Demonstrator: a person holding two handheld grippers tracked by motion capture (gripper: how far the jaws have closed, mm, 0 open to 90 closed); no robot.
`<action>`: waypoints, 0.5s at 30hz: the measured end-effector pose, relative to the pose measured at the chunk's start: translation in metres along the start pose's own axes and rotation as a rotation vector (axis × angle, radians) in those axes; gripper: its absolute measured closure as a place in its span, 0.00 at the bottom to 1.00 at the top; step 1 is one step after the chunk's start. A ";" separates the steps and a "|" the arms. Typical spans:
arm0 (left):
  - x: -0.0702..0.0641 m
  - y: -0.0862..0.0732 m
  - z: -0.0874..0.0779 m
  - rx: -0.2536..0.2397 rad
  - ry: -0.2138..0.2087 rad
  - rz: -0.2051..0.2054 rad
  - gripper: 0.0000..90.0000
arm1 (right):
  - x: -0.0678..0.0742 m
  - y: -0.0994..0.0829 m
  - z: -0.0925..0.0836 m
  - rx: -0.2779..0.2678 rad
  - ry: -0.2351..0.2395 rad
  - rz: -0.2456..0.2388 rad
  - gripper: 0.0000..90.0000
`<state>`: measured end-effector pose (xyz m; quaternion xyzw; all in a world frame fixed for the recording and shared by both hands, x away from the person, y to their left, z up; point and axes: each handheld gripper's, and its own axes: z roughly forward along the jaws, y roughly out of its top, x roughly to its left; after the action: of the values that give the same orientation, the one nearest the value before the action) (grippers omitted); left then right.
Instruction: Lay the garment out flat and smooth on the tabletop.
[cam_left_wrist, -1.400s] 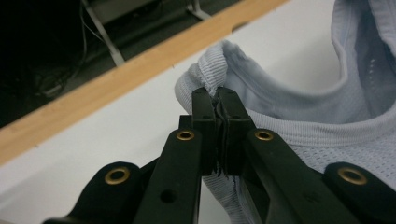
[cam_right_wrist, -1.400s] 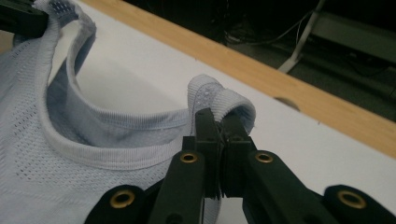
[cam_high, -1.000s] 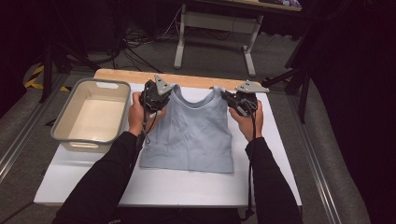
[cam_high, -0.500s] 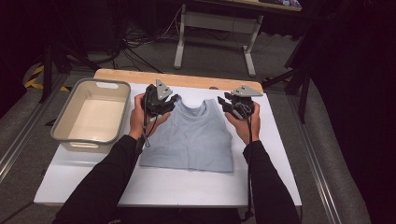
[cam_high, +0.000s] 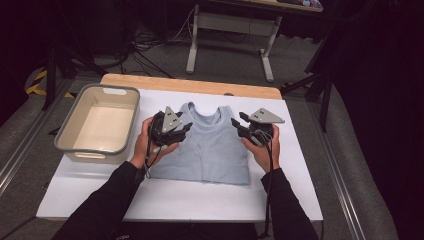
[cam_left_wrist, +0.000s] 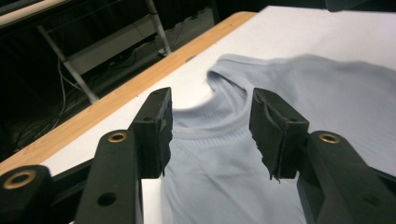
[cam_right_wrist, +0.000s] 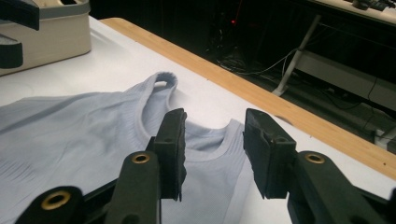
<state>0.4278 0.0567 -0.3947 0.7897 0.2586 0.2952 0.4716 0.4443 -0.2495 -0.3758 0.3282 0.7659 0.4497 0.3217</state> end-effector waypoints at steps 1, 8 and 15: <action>-0.002 -0.003 -0.002 -0.006 -0.013 0.003 0.55 | 0.002 -0.002 -0.002 0.000 0.002 -0.003 0.65; -0.007 -0.019 -0.015 -0.016 -0.045 0.048 0.50 | 0.015 -0.014 -0.011 -0.010 0.018 -0.023 0.59; -0.011 -0.030 -0.027 -0.025 -0.066 0.088 0.42 | 0.027 -0.022 -0.026 -0.039 0.042 -0.033 0.48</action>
<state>0.3969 0.0782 -0.4140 0.8036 0.2039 0.2926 0.4764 0.4038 -0.2493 -0.3910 0.2996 0.7687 0.4661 0.3195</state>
